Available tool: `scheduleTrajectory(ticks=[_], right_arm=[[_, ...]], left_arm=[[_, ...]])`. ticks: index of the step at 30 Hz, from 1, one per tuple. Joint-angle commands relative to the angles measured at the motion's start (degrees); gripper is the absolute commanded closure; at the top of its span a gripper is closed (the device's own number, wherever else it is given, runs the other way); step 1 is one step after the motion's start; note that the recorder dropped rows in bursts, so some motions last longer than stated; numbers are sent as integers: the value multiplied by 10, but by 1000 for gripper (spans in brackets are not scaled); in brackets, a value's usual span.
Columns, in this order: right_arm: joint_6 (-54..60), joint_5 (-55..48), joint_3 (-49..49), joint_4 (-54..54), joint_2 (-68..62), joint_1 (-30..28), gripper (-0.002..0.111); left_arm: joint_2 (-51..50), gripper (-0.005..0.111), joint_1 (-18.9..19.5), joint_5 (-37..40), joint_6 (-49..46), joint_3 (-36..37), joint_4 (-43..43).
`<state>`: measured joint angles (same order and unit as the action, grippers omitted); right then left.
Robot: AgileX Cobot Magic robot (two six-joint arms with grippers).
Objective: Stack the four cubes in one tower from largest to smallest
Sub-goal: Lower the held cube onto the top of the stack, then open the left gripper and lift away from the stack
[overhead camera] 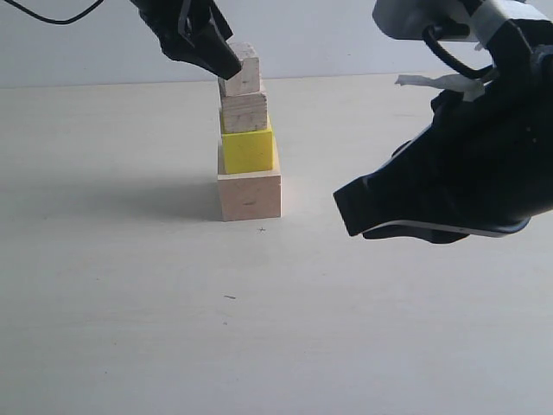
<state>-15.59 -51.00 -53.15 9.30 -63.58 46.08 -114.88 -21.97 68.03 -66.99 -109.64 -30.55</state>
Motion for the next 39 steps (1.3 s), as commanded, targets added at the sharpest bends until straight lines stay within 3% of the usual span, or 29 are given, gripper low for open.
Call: scheduleTrajectory(ticks=[1, 39], right_arm=[[6, 8, 2, 1, 3, 2, 108], [6, 8, 2, 1, 3, 2, 108]], left_arm=[[2, 43, 1, -12, 1, 1, 1], [6, 43, 1, -6, 2, 1, 17]])
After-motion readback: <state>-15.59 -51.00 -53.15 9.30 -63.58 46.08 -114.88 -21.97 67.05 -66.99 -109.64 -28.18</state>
